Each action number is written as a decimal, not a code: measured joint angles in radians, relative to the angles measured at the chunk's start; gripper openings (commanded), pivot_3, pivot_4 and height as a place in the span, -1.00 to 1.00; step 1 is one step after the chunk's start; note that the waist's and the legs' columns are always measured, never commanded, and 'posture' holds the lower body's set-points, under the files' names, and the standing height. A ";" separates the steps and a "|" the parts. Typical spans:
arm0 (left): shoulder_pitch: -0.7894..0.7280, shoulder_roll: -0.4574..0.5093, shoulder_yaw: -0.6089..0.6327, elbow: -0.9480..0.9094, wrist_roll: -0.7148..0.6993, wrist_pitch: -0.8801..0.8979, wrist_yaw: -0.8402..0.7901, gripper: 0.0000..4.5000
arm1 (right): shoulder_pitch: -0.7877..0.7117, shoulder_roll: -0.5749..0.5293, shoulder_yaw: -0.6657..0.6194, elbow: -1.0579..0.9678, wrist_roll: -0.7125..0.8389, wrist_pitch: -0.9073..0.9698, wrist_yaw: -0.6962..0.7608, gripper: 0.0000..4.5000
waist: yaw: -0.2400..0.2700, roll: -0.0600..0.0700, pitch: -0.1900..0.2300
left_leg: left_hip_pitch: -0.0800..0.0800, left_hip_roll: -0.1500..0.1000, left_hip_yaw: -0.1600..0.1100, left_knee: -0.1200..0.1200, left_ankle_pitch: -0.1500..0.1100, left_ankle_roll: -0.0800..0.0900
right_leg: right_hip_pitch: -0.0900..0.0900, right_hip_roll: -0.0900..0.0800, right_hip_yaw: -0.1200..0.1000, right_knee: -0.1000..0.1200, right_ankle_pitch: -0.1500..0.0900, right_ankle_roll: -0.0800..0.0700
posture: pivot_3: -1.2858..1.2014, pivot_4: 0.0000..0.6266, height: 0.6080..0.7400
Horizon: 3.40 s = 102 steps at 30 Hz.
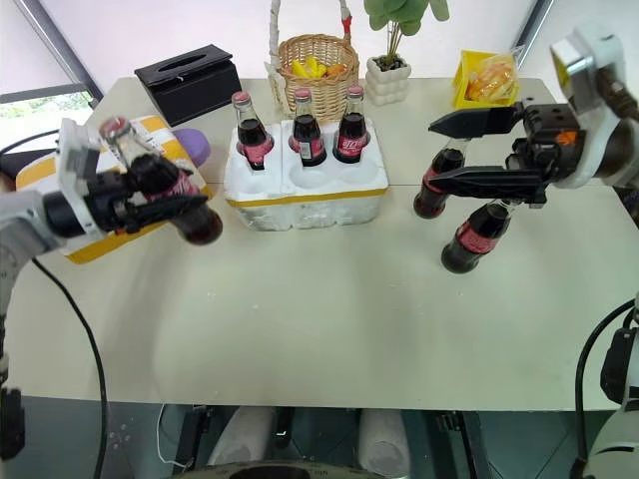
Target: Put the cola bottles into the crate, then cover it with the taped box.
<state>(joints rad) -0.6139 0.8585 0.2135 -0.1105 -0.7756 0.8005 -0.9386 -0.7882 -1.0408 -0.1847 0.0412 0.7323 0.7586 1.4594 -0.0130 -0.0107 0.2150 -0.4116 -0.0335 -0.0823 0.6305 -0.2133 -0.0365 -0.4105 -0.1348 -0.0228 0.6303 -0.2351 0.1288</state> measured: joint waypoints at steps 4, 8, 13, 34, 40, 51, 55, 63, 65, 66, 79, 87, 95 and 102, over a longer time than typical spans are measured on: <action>-0.156 -0.032 -0.069 0.107 0.029 -0.002 -0.022 0.23 | 0.038 0.001 -0.022 -0.032 0.012 -0.002 -0.023 1.00 | -0.004 0.000 0.000 | 0.000 0.000 0.000 0.000 0.000 0.000 | 0.000 0.000 0.000 0.000 0.000 0.000 | 0.03 -0.52 1.00; -0.255 -0.062 -0.121 0.252 0.102 -0.043 -0.049 0.23 | 0.080 0.002 -0.041 -0.063 0.029 -0.002 -0.046 1.00 | -0.004 0.000 0.000 | 0.000 0.000 0.000 0.000 0.000 0.000 | 0.000 0.000 0.000 0.000 0.000 0.000 | 0.03 -0.52 1.00; -0.318 -0.134 -0.183 0.424 0.202 -0.143 -0.104 0.23 | 0.118 0.002 -0.078 -0.102 0.059 0.004 -0.082 1.00 | 0.000 -0.001 0.000 | 0.000 0.000 0.000 0.001 0.000 0.000 | 0.000 0.000 0.000 0.000 0.000 0.000 | 0.03 -0.52 1.00; -0.435 -0.302 -0.219 0.691 0.400 -0.324 -0.186 0.23 | 0.154 0.002 -0.102 -0.140 0.117 0.032 -0.167 1.00 | 0.000 -0.002 0.001 | -0.003 0.000 0.000 0.002 0.000 0.000 | -0.001 0.000 0.000 0.000 0.001 0.002 | 0.03 -0.52 1.00; -0.371 -0.310 -0.291 0.657 0.516 -0.456 -0.174 0.23 | 0.157 0.002 -0.105 -0.140 0.118 0.032 -0.178 1.00 | -0.004 -0.002 0.001 | -0.002 0.000 0.000 0.002 0.000 0.000 | -0.001 0.000 0.000 0.000 0.001 0.002 | 0.03 -0.52 1.00; -0.330 -0.370 -0.276 0.696 0.579 -0.558 -0.018 0.98 | 0.156 0.008 -0.103 -0.140 0.118 0.029 -0.186 1.00 | 0.001 -0.002 0.001 | 0.000 0.000 0.000 0.003 0.000 0.000 | 0.001 0.000 0.000 0.000 0.002 0.002 | 0.03 -0.52 1.00; -0.316 -0.368 -0.248 0.685 0.568 -0.534 0.010 0.98 | 0.155 0.009 -0.099 -0.140 0.116 0.028 -0.186 1.00 | -0.002 -0.002 0.001 | 0.001 0.000 0.000 0.003 0.001 -0.001 | 0.002 0.000 0.000 0.001 0.003 0.002 | 0.03 -0.52 1.00; -0.209 -0.261 -0.161 0.412 0.420 -0.304 -0.067 0.98 | 0.149 0.009 -0.091 -0.134 0.103 0.010 -0.180 1.00 | -0.003 -0.002 0.001 | 0.000 0.000 0.000 0.002 0.001 -0.001 | 0.001 0.000 0.001 0.000 0.003 0.002 | 0.03 -0.52 1.00; -0.192 -0.216 -0.118 0.313 0.346 -0.222 -0.093 0.98 | 0.149 0.009 -0.091 -0.132 0.098 0.007 -0.179 1.00 | -0.002 -0.002 0.001 | 0.000 0.000 0.000 0.002 0.001 -0.001 | 0.001 0.000 0.001 0.000 0.003 0.002 | 0.03 -0.52 1.00; -0.181 -0.190 -0.100 0.265 0.313 -0.186 -0.104 0.98 | 0.149 0.009 -0.090 -0.130 0.095 0.003 -0.176 1.00 | -0.002 -0.002 0.001 | 0.000 0.000 0.000 0.002 0.001 -0.001 | 0.001 0.000 0.001 0.000 0.003 0.002 | 0.03 -0.52 1.00; -0.124 0.080 0.113 -0.031 -0.147 0.242 -0.233 0.98 | 0.393 -0.069 -0.242 -0.210 0.117 0.047 -0.130 1.00 | 0.004 -0.002 0.001 | 0.000 0.000 0.000 0.002 0.001 -0.001 | 0.002 0.000 0.001 -0.001 0.002 0.002 | 0.03 -0.52 1.00; -0.105 0.064 -0.007 -0.018 -0.111 0.183 -0.261 0.98 | 0.744 -0.062 -0.562 -0.472 0.233 0.217 -0.175 1.00 | 0.003 -0.003 0.000 | 0.002 0.004 0.002 0.003 0.001 -0.001 | 0.003 0.002 0.001 -0.001 0.001 -0.003 | 0.03 -0.52 1.00; -0.122 0.019 -0.083 0.005 -0.083 0.142 -0.280 0.98 | 1.063 0.106 -0.560 -0.459 -0.084 -0.024 -0.305 1.00 | 0.002 -0.007 -0.002 | 0.002 0.004 0.004 0.004 0.001 -0.001 | 0.004 0.001 0.001 -0.004 0.001 -0.003 | 0.03 -0.52 1.00; -0.132 -0.005 -0.113 0.012 -0.055 0.106 -0.279 0.98 | 0.997 0.269 -0.467 -0.318 -0.171 -0.170 -0.465 1.00 | 0.000 -0.006 -0.002 | 0.003 0.007 0.004 0.003 0.001 -0.001 | 0.004 0.004 0.002 -0.004 0.003 -0.008 | 0.03 -0.52 1.00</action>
<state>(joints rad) -0.7458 0.8536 0.1006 -0.0984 -0.8310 0.9069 -1.2181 0.2088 -0.7720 -0.6514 -0.2765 0.5611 0.5882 0.9947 -0.0126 -0.0171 0.2130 -0.4087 -0.0268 -0.0784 0.6333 -0.2125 -0.0373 -0.4069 -0.1307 -0.0212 0.6267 -0.2319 0.1210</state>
